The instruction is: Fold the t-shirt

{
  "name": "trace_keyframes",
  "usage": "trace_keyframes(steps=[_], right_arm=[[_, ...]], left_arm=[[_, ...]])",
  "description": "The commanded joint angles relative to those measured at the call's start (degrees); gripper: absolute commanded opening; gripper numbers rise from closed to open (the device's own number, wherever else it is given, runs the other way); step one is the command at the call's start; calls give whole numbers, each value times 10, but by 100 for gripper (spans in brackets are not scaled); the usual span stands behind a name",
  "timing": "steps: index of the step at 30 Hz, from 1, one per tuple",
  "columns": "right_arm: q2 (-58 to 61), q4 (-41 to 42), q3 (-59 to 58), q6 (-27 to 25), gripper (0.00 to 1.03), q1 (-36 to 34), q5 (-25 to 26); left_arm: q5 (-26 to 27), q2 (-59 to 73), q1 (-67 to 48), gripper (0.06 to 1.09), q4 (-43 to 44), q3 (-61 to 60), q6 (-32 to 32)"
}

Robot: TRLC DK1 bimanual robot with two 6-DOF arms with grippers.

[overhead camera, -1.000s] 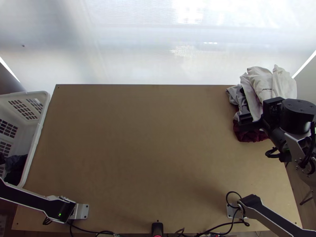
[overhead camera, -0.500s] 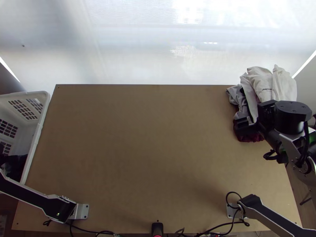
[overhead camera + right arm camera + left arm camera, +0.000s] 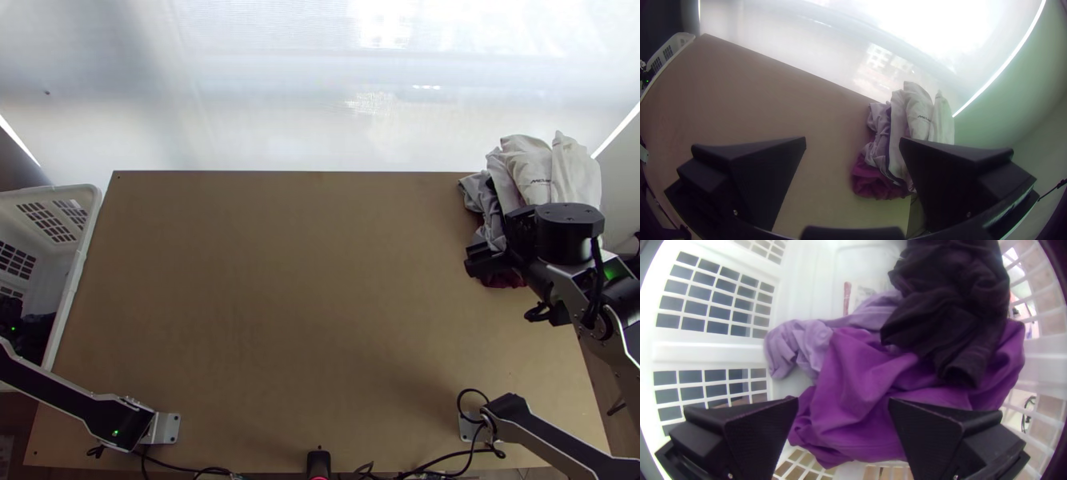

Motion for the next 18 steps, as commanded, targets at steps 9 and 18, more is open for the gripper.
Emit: trace_keyframes(steps=[9,18], right_arm=[[15,0,0,-2,98,0,0],[15,-3,-1,-7,98,-2,-1]], left_arm=[[-27,40,10,63,33,11,8],[-23,61,18,12,-12,20,19]])
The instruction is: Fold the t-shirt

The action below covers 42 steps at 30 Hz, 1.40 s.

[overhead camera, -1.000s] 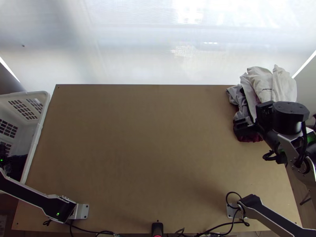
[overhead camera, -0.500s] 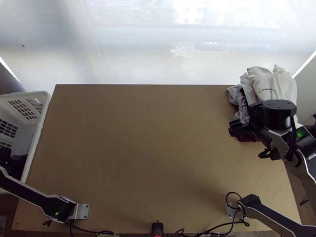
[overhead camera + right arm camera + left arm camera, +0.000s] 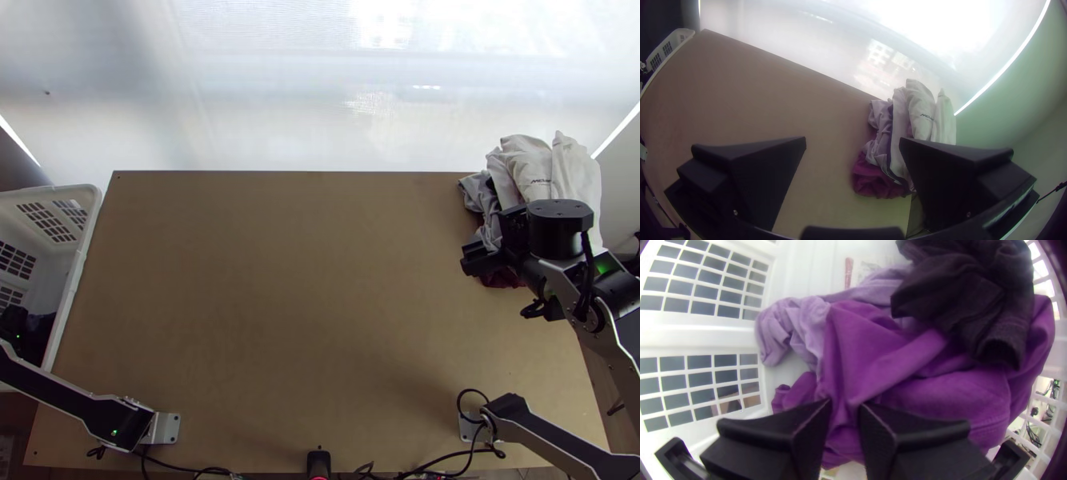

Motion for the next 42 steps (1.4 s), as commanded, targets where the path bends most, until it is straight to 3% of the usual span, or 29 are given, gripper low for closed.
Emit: trace_keyframes(steps=[1,12,18,23,35,42], right_arm=[[1,-2,1,-5,98,-1,-1],[1,-2,9,-7,98,-1,-3],[1,0,12,-7,98,-1,-6],[1,5,18,-6,98,-2,-8],[-1,16,28,-2,98,-14,-17],[-5,16,33,0,98,-19,-22]], left_arm=[[3,18,6,10,-36,11,5],[11,-11,15,10,-99,30,-35],[66,-46,14,10,-261,118,-69],[119,-112,5,9,-390,123,-71],[229,-318,-40,9,-566,136,-70],[252,-471,-107,10,-580,92,-90]])
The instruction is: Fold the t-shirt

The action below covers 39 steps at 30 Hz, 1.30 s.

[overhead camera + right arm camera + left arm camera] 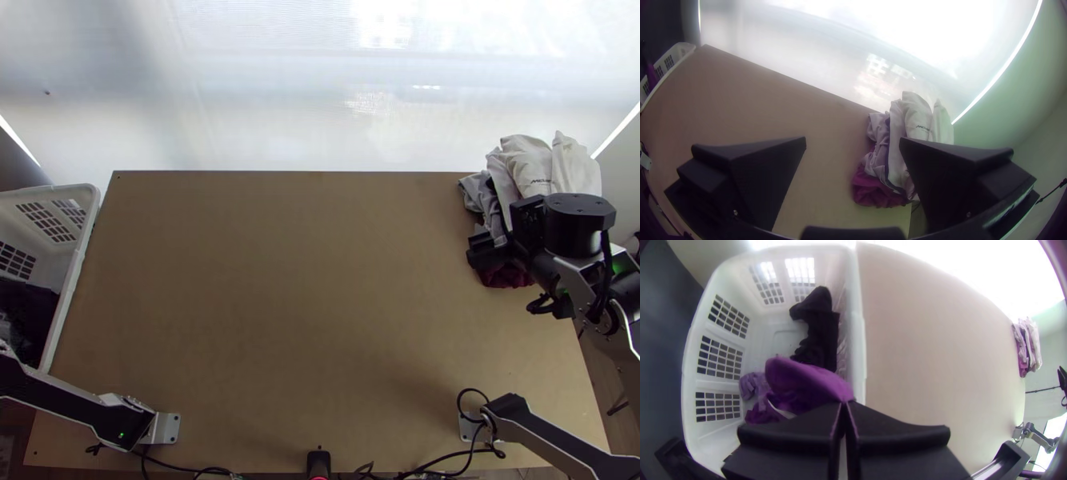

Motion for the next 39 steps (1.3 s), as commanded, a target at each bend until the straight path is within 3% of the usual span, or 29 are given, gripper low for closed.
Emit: trace_keyframes(steps=[1,11,15,21,28,32,39], right_arm=[[-5,1,4,2,98,-5,-5],[-22,-1,1,1,98,-12,-8],[-30,-2,-4,1,98,-25,-8],[-50,-10,-16,1,98,-42,-7],[-94,-31,-60,-5,98,-60,-7],[-116,-43,-91,-9,98,-64,-7],[-156,-58,-128,-19,98,-96,-6]], left_arm=[[34,-146,-64,10,-31,-24,-23],[57,-301,-194,10,-29,-5,-95],[56,-373,-318,10,-29,-29,-144],[48,-429,-567,10,-9,-79,-267],[-11,-435,-850,10,89,-146,-368],[-67,-402,-1008,10,149,-182,-389],[-81,-282,-1135,10,276,-178,-409]])
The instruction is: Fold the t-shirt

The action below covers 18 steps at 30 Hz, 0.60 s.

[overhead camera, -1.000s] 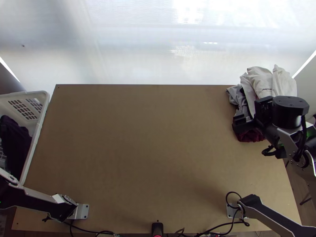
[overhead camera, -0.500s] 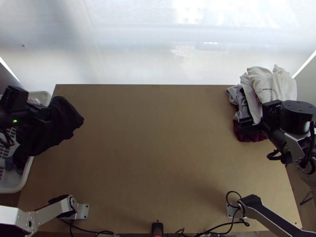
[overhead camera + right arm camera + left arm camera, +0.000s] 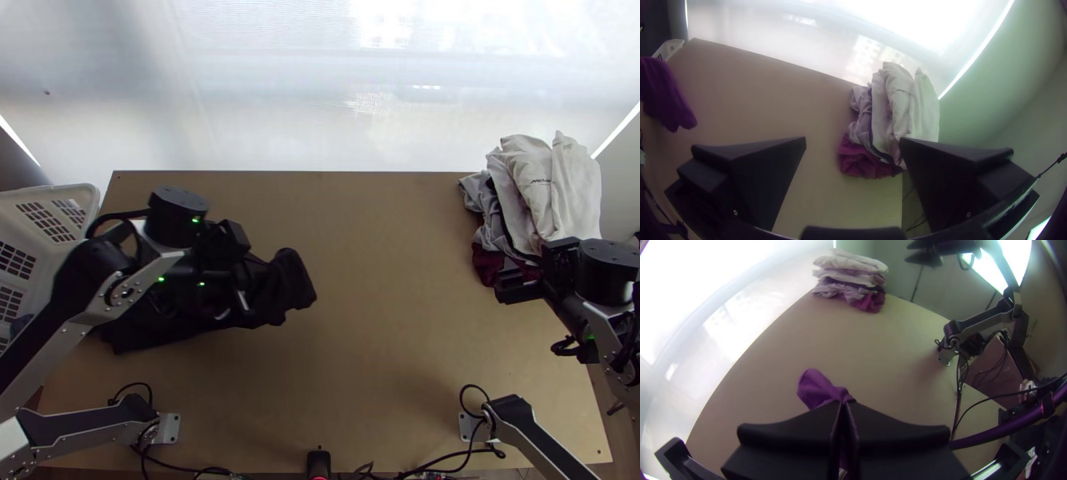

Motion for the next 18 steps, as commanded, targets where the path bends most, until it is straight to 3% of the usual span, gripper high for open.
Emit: trace_keyframes(steps=[1,12,18], right_arm=[[-38,-13,-36,-10,98,-31,2],[-81,-23,-55,-10,96,-117,2],[-85,-23,-53,-31,96,-160,3]], left_arm=[[-26,105,-156,10,116,-3,-24],[-26,365,-220,10,167,188,-37],[-25,444,-249,10,172,227,-53]])
